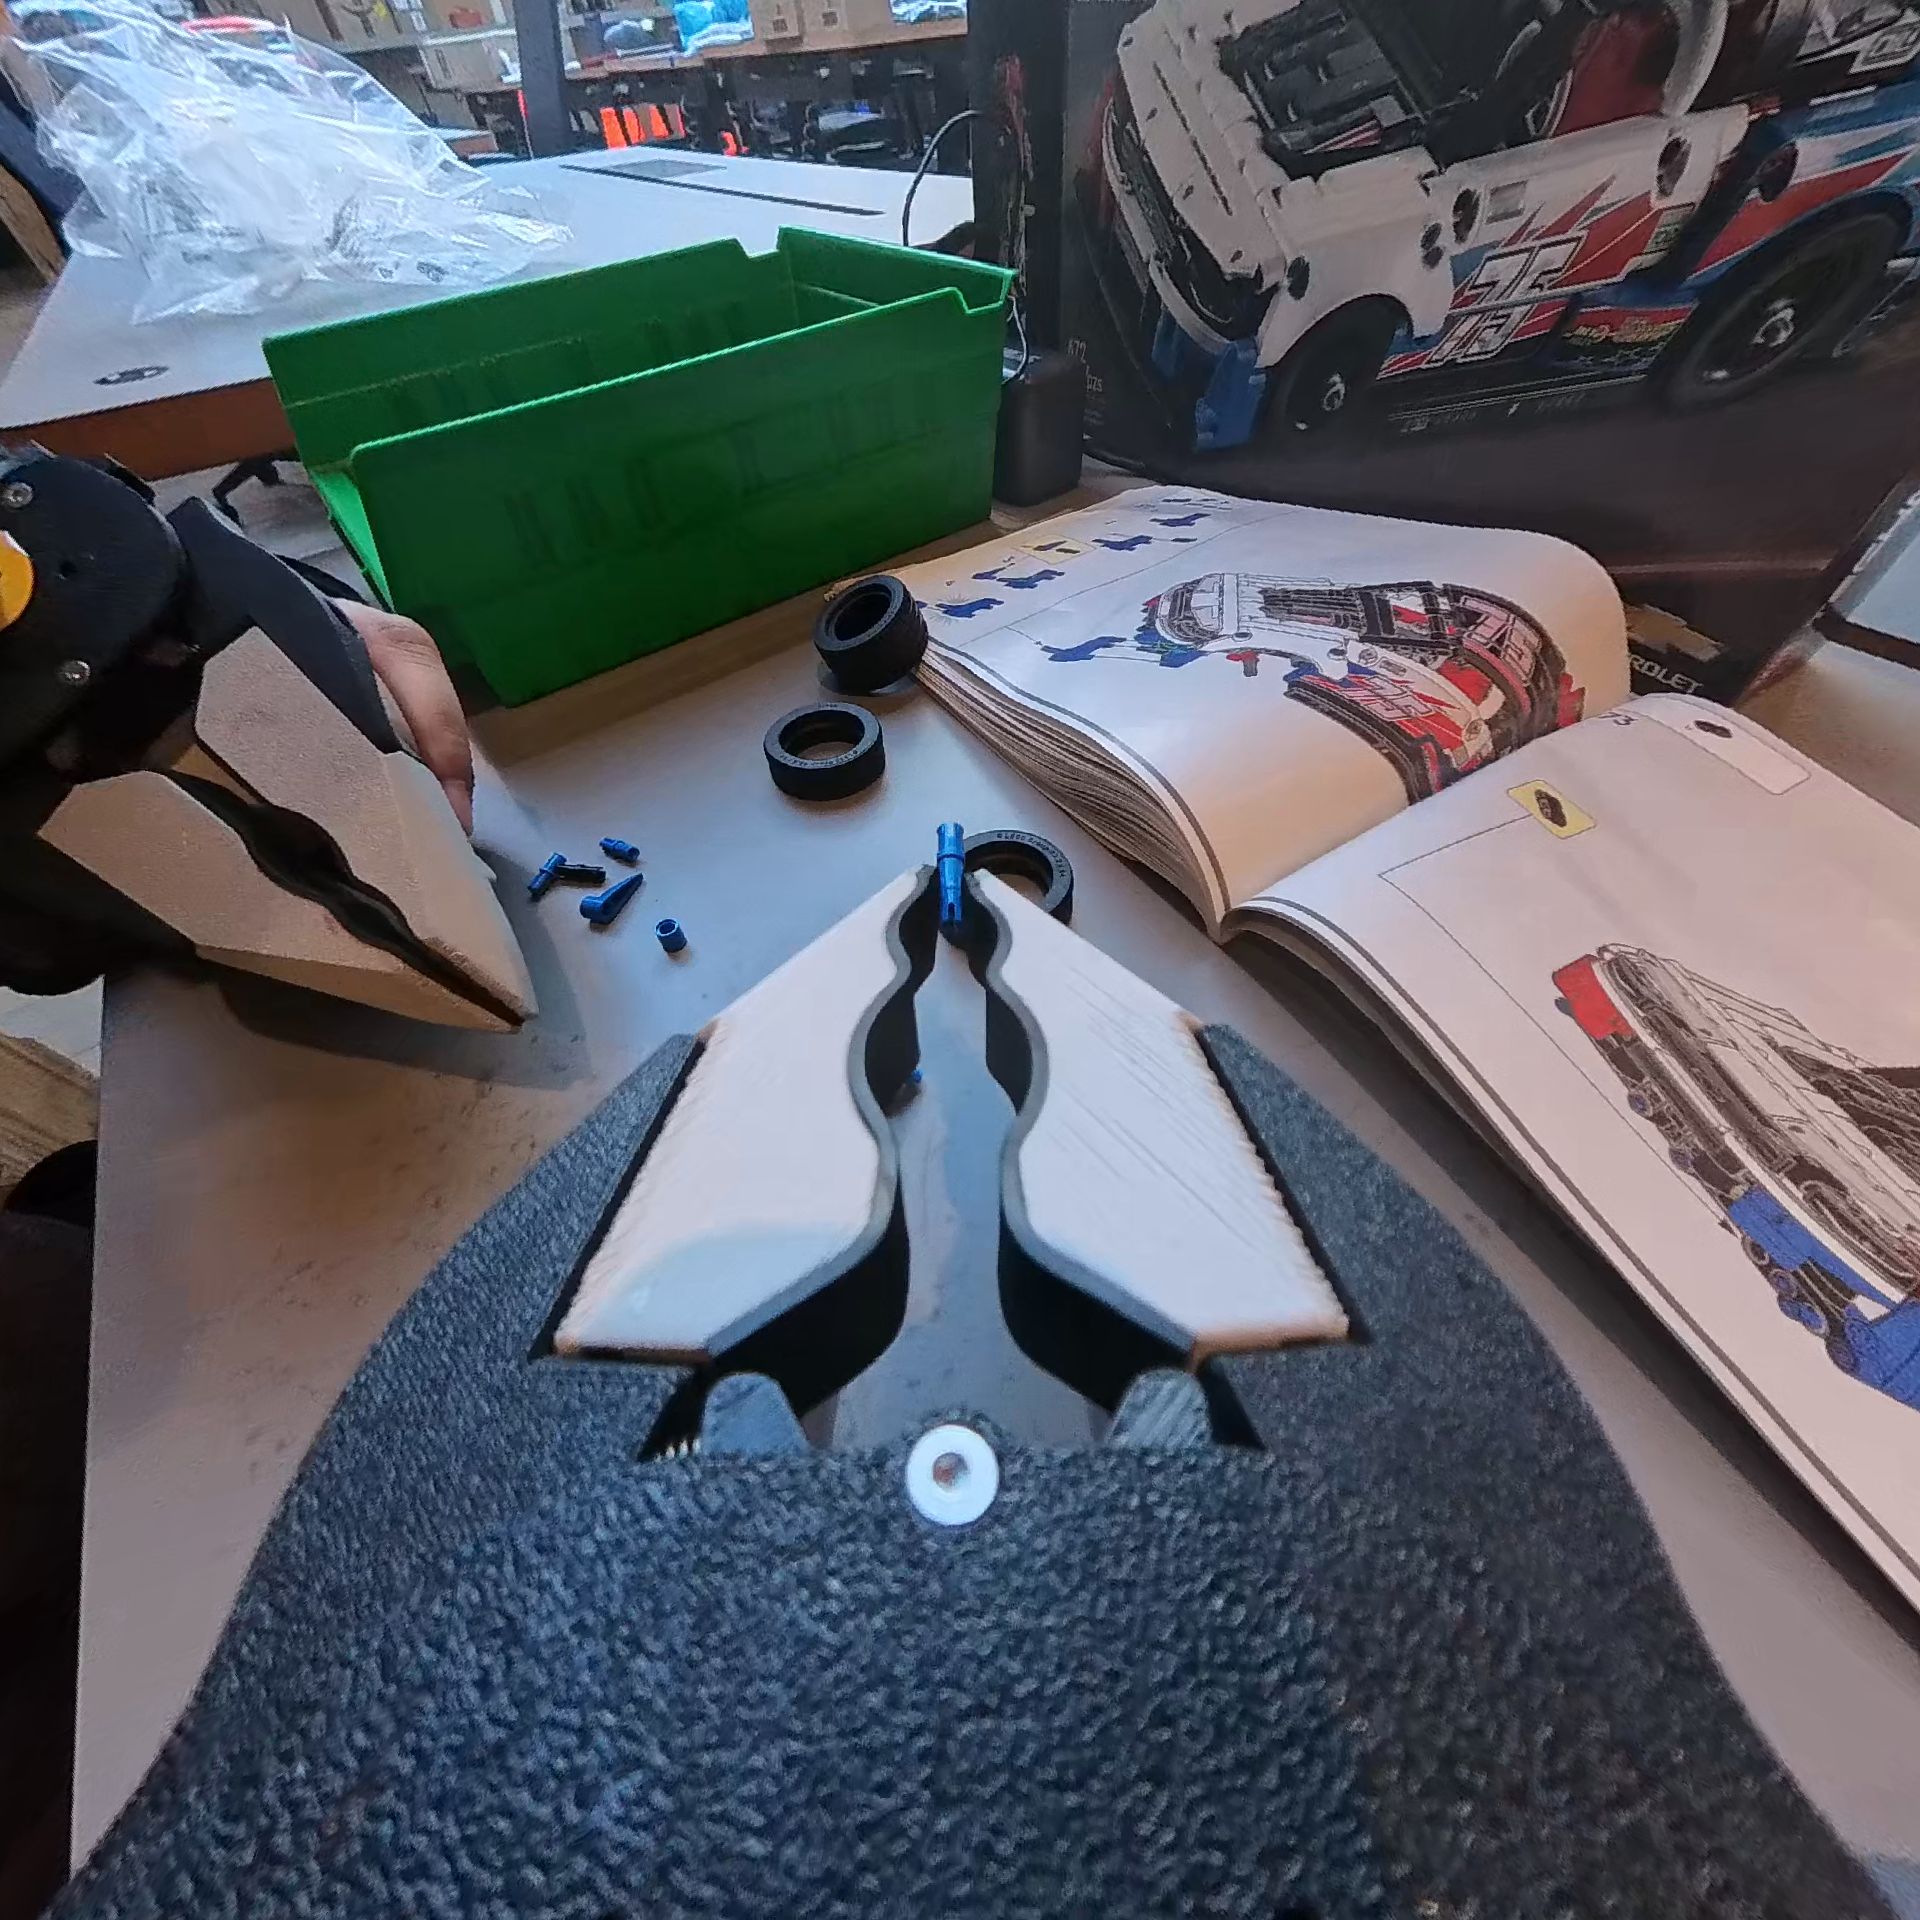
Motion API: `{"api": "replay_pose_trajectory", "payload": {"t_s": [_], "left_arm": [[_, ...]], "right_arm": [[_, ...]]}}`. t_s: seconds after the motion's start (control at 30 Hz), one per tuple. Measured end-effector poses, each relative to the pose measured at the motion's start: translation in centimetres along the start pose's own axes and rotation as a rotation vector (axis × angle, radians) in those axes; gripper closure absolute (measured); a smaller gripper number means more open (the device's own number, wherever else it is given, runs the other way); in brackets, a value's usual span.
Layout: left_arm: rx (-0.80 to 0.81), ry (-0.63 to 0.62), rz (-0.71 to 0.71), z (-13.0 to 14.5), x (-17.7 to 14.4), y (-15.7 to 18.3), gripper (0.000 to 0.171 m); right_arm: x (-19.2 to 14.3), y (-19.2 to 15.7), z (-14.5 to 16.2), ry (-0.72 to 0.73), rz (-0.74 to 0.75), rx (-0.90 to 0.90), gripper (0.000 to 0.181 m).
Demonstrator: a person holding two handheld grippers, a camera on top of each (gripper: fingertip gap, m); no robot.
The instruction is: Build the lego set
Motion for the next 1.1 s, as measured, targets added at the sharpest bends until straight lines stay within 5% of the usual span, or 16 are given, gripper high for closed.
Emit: {"api": "replay_pose_trajectory", "payload": {"t_s": [0.83, 1.1], "left_arm": [[0.066, -0.034, -0.013, 0.1, 0.4, 0.3, 0.171], [0.039, 0.055, -0.119, -0.3, -0.8, -1.0, 0.171]], "right_arm": [[0.4, -0.5, 0.3, -0.028, -0.013, -0.031, 0.177], [0.5, -1.2, 0.1, 0.007, -0.008, -0.151, 0.177]]}}
Point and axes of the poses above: each gripper's, where its closed fingertips meet, x out along the fingers, z out of its underside, y = z × x across the jaws, the point moved 6 cm from there along -x, back along the fingers, and after that the axes turned 10 degrees about x, right-handed, at the moved point
